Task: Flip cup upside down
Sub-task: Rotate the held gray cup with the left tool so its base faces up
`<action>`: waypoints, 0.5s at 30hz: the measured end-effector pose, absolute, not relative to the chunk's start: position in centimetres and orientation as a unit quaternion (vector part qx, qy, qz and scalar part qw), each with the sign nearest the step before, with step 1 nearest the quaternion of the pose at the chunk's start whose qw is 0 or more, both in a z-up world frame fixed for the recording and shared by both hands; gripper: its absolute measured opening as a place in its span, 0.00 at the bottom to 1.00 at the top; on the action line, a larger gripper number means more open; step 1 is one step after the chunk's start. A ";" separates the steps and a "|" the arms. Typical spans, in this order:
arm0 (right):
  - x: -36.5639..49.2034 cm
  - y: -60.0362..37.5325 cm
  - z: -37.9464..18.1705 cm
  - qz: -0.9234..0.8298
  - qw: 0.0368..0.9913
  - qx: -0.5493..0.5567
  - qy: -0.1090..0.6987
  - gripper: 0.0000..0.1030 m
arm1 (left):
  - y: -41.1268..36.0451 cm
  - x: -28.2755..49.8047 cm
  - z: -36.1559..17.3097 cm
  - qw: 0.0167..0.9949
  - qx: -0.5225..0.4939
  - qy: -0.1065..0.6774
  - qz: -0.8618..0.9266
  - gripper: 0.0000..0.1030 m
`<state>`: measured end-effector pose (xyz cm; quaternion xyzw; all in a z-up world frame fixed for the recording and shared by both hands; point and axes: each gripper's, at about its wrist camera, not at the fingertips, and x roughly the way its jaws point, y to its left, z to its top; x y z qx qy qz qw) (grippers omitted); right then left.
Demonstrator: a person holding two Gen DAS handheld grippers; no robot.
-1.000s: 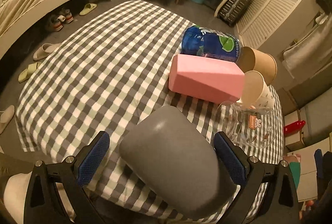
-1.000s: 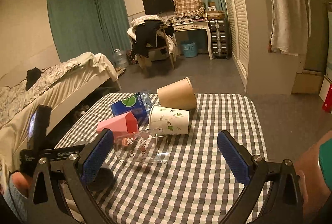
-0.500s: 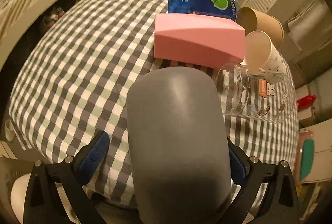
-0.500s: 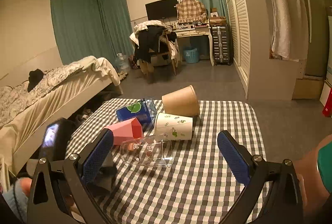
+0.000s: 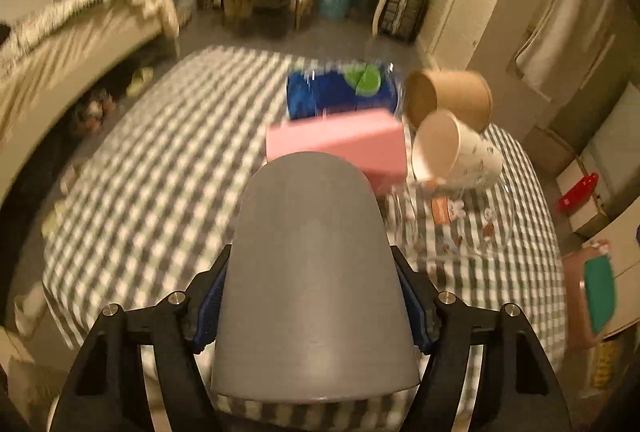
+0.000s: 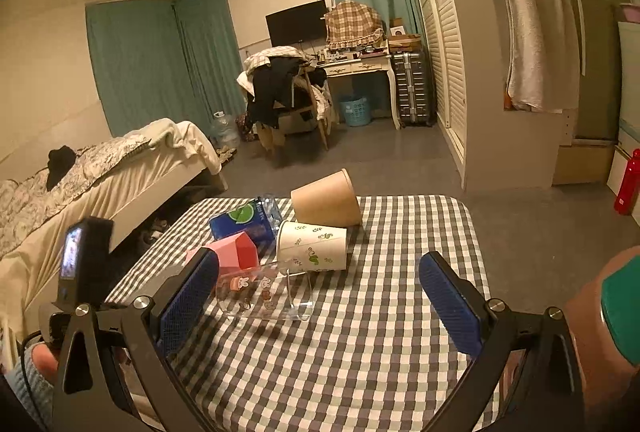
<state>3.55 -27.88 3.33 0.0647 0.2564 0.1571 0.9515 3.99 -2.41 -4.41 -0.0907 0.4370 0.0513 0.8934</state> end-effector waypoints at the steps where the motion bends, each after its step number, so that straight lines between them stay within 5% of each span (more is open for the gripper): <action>1: 3.6 -27.8 3.2 0.156 0.951 0.062 0.258 0.98 | -2.7 3.8 -4.4 0.904 -0.074 0.416 0.055 0.71; 5: 4.0 -27.0 2.9 0.153 0.950 0.052 0.267 0.98 | -3.4 3.4 -5.6 0.925 -0.042 0.373 0.052 0.71; 15: 5.0 -25.1 1.9 0.153 0.945 0.030 0.289 0.98 | -2.7 3.5 -6.7 0.868 -0.036 0.495 0.003 0.72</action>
